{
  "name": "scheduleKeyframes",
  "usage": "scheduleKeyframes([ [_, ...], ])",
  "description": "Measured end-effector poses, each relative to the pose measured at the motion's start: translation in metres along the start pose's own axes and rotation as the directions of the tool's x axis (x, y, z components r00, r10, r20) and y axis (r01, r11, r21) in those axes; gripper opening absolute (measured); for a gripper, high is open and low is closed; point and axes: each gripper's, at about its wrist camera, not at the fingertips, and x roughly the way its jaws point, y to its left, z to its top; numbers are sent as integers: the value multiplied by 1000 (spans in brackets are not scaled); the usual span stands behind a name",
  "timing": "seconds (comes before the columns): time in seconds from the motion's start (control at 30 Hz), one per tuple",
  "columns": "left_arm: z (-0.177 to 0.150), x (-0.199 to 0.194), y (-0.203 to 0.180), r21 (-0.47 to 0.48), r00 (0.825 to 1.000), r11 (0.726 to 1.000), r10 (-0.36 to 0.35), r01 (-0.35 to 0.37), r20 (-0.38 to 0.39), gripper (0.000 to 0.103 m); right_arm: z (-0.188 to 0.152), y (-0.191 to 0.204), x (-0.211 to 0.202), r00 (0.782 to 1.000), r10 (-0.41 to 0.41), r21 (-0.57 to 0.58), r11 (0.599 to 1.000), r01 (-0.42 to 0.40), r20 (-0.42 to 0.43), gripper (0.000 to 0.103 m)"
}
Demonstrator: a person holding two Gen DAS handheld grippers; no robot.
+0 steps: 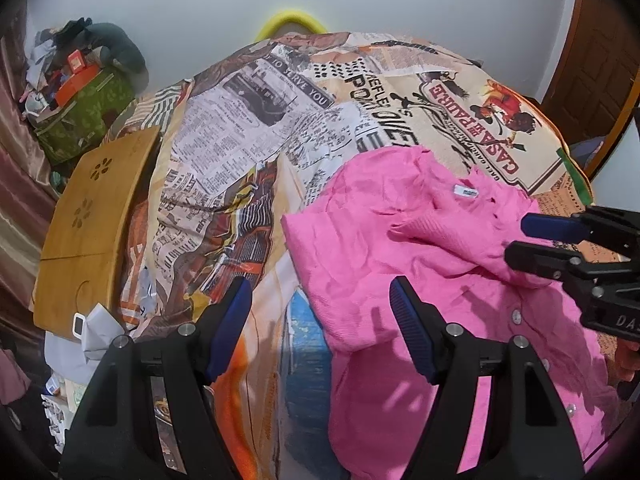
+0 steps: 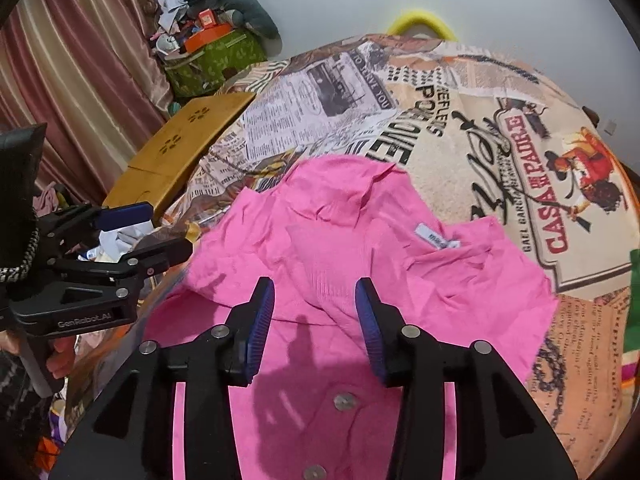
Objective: Fold small clothes
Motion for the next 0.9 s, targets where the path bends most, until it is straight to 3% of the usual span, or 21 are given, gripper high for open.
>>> scheduleKeyframes([
  [0.27,18,0,-33,34,999,998,-48,47,13,78,-8,-28,-26,995,-89,11,996,89,41,48],
  [0.43,34,23,-69,86,997,993,-76,78,-23,84,-29,-60,-17,989,-148,55,987,149,-18,48],
  [0.63,50,67,-96,44,982,987,-148,154,-116,86,-53,-94,10,971,-200,79,974,211,-128,48],
  [0.8,46,97,-102,94,987,994,-43,59,-158,86,-66,-100,23,968,-180,67,979,194,-174,48],
  [0.9,35,95,-87,82,985,995,-46,60,-165,86,-68,-100,23,970,-177,58,980,189,-167,48],
])
